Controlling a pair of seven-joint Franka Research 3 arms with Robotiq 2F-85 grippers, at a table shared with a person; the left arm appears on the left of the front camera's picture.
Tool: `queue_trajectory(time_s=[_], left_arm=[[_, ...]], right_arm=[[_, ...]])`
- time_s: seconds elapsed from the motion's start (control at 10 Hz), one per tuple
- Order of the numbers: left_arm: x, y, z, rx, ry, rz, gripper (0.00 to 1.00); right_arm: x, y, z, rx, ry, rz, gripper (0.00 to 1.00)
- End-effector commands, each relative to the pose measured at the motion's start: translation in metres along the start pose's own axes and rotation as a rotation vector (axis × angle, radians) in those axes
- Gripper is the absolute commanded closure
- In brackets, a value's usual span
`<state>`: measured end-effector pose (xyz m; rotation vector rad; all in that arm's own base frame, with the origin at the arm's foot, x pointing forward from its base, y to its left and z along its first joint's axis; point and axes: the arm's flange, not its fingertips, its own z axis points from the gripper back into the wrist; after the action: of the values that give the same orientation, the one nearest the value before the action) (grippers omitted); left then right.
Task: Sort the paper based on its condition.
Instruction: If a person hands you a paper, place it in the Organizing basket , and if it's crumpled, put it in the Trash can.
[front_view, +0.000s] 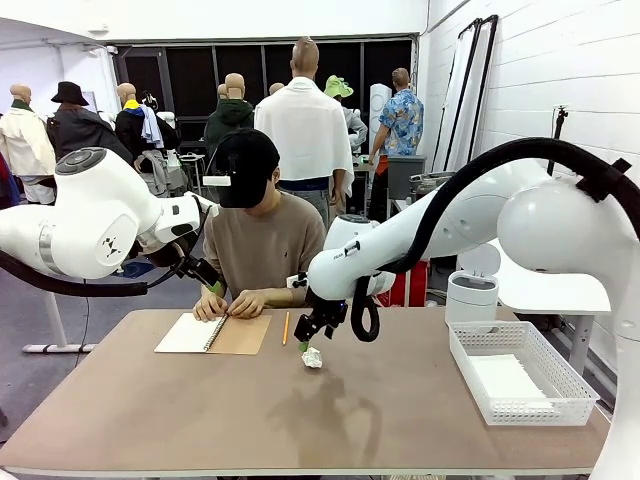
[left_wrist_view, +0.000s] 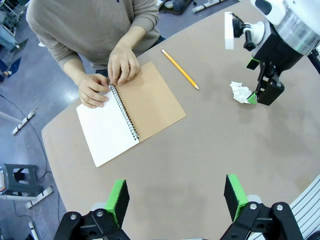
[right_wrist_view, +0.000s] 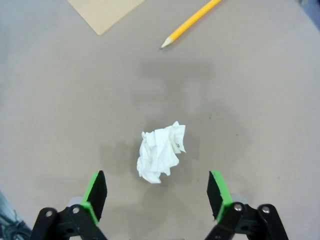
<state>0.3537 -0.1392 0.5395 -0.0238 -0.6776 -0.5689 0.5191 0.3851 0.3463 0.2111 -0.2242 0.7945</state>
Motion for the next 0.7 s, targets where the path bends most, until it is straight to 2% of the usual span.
queue_trajectory(time_s=[0.0, 0.6], left_arm=[[-0.001, 0.001, 0.000, -0.002, 0.000, 0.001, 0.00], [-0.001, 0.001, 0.000, -0.002, 0.000, 0.001, 0.00]], right_arm=[[0.008, 0.000, -0.009, 0.005, 0.039, 0.035, 0.00], [0.013, -0.008, -0.034, 0.020, 0.094, 0.026, 0.00]])
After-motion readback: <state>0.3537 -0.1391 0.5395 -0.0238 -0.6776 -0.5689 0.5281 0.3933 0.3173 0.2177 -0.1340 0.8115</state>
